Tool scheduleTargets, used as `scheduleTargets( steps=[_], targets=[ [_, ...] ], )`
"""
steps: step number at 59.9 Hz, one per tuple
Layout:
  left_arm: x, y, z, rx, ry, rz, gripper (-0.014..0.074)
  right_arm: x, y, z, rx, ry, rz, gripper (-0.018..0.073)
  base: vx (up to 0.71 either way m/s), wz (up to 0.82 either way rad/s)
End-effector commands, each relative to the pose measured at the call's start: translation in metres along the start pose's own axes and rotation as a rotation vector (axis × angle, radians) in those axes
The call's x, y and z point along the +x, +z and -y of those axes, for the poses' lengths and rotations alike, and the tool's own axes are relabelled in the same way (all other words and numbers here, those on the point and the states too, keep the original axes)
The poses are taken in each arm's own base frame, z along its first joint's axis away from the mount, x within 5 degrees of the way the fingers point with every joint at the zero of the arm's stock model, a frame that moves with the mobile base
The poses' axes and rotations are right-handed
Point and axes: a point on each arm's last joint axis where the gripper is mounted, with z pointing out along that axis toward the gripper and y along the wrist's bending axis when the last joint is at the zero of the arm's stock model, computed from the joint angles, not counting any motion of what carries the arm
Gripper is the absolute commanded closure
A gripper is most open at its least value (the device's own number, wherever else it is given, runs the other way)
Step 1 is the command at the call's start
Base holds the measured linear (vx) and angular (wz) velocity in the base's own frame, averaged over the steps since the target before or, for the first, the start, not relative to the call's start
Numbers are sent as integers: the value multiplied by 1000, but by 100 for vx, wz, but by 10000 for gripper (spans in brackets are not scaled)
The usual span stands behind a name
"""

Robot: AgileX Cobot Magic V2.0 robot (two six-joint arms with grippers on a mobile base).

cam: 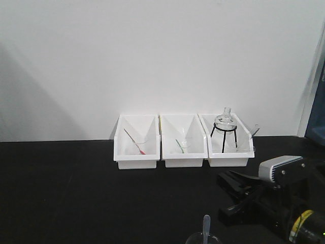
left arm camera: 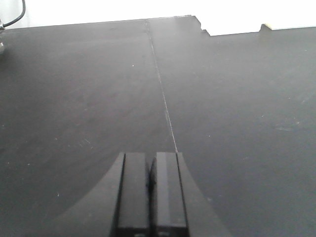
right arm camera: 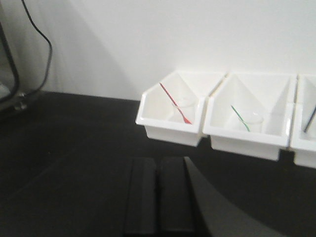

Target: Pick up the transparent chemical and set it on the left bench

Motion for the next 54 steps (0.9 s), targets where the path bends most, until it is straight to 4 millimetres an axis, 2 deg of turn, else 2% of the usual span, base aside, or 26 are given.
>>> scheduleTargets(
  steps=[1,8,17,26,37,54],
  targets=[
    [-3,-1,0,-2,-9,81,600,-29,-24,-2,61,-1,8,571,0,0],
    [-3,-1,0,-2,-9,81,600,-35,-60,-3,167,-12,-59,568,0,0],
    [-3,-1,0,-2,-9,81,600,-28,-108,-13,181,-64,0,566,0,0],
    [-3,-1,0,-2,-9,81,600,-20,-139,-20,184,-88,64,567,0,0],
    [-3,-1,0,-2,-9,81,600,-9,-160,-25,182,-99,120,567,0,0],
    [-3,-1,0,-2,-9,81,600,-5,-166,-26,182,-101,134,567,0,0]
  ],
)
